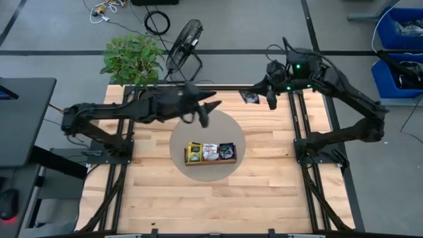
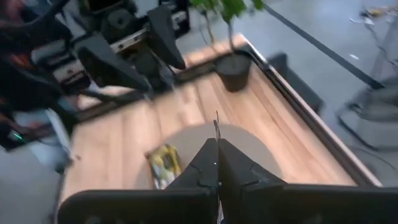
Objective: Pick & Place Tea
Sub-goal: Put the violet tea bag into the right section of the wooden organizer
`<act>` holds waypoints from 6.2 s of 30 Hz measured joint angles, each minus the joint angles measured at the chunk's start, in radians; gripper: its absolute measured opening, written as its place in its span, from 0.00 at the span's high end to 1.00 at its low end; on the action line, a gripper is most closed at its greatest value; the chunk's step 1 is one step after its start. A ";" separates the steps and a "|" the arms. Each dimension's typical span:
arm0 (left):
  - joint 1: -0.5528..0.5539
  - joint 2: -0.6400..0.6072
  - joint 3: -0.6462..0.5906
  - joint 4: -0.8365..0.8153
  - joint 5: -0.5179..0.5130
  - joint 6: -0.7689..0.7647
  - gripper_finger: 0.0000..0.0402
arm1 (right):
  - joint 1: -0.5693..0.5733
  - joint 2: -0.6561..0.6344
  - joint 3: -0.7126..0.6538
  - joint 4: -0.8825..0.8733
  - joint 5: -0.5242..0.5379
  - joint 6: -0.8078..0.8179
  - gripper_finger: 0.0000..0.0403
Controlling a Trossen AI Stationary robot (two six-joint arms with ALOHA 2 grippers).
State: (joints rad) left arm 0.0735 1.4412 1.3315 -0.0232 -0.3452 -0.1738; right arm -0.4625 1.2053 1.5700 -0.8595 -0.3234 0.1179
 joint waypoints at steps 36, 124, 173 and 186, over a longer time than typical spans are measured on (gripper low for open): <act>0.076 -0.145 -0.342 0.597 0.395 -0.209 0.49 | 0.206 0.113 -0.211 0.775 -0.124 0.238 1.00; 0.074 -0.144 -0.342 0.269 0.327 -0.040 0.99 | 0.188 0.638 0.680 -0.443 -0.107 -0.268 0.99; 0.075 -0.358 -0.342 -0.087 0.135 -0.025 0.73 | 0.393 0.447 -0.131 0.004 0.085 -0.198 1.00; 0.075 -0.359 -0.342 -0.119 0.135 -0.072 0.73 | 0.430 0.446 -0.286 0.130 0.129 -0.135 1.00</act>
State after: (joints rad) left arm 0.1486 1.0824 0.9897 -0.1425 -0.2104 -0.2459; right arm -0.0329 1.6511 1.2840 -0.7294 -0.1940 -0.0170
